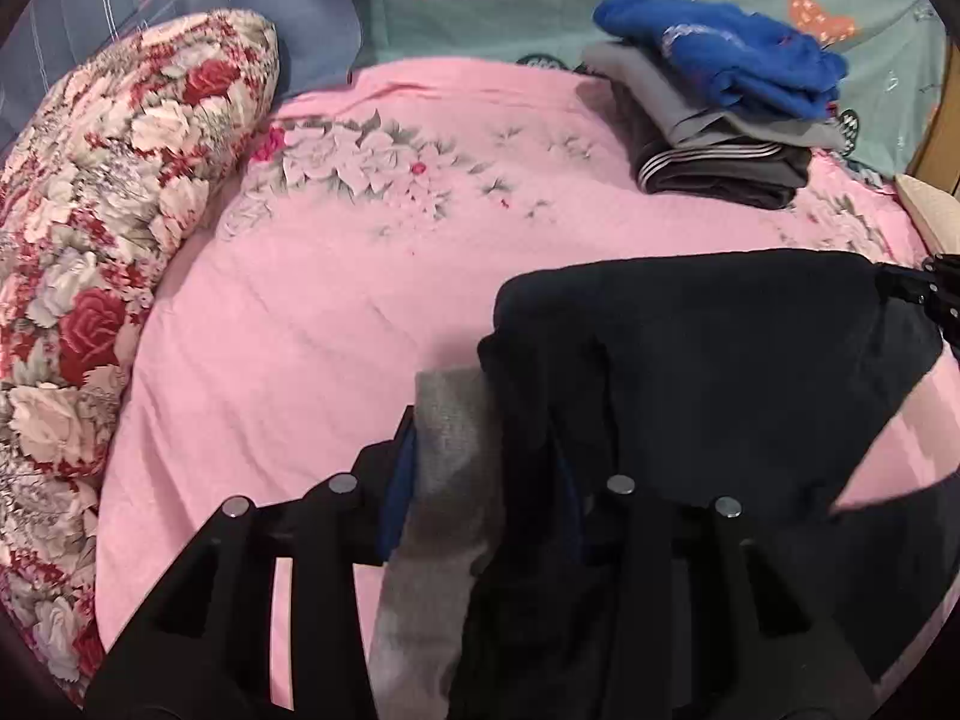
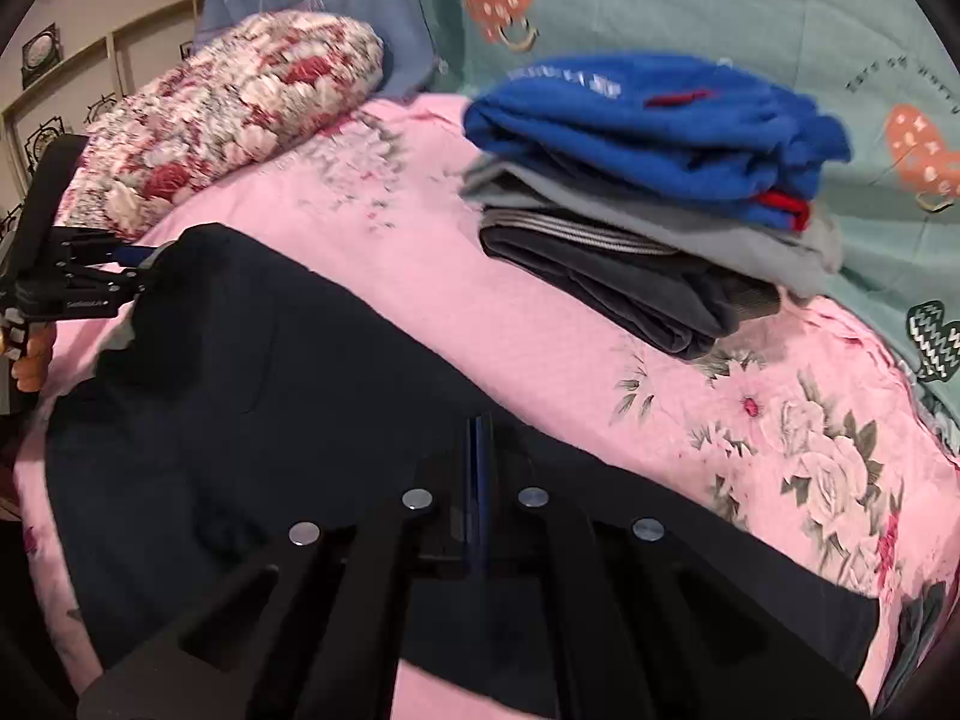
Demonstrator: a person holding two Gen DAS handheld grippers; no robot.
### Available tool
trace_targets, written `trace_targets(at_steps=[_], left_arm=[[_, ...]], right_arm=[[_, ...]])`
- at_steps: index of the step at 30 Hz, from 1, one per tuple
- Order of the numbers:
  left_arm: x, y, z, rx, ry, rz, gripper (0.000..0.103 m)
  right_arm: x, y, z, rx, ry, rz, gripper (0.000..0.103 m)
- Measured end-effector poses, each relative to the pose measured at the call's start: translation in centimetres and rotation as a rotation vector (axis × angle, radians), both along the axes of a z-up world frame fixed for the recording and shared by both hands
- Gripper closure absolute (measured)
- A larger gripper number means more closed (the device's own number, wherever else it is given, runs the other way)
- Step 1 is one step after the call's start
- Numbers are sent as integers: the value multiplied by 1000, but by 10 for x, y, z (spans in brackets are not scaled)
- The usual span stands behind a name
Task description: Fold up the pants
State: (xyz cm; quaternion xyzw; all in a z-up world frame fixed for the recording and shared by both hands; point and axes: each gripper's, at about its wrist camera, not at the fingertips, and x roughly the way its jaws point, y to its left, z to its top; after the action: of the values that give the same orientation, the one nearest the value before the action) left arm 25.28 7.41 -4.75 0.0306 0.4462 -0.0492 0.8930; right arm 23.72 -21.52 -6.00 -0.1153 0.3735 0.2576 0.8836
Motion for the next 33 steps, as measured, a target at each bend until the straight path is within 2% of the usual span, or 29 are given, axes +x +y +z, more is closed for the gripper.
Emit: trace_targets(at_steps=[6, 12, 14, 17, 20, 21, 23, 24, 26, 29, 33], left_arm=[[-67, 1, 22, -13, -35, -46, 69], [-141, 1, -2, 14, 13, -88, 70], [-160, 4, -16, 23, 34, -87, 66], [-179, 13, -39, 18, 80, -64, 58], [-198, 22, -44, 18, 64, -34, 48], [-201, 23, -42, 22, 58, -29, 45], [-212, 28, -35, 20, 42, -21, 43], [-215, 29, -29, 24, 33, -15, 41], [-222, 32, -19, 44, 2, 1, 39], [-226, 33, 0, 43, -54, 14, 35], [-216, 13, 28, -9, -131, -16, 33]], right_arm=[[-96, 3, 24, 58, -95, -6, 102], [-199, 9, 7, 95, -103, -14, 102], [-226, 13, -8, 99, -79, -16, 102], [-245, 20, -38, 86, -25, -26, 103], [-255, 32, -52, 82, 2, -9, 102], [-258, 35, -52, 71, 6, -9, 99], [-265, 37, -48, 74, 1, -12, 76], [-269, 36, -41, 83, -23, -21, 59], [-275, 31, -26, 117, -70, -50, 56], [-265, 27, -12, 135, -65, -100, 53], [-253, 33, -7, 147, -70, -150, 53]])
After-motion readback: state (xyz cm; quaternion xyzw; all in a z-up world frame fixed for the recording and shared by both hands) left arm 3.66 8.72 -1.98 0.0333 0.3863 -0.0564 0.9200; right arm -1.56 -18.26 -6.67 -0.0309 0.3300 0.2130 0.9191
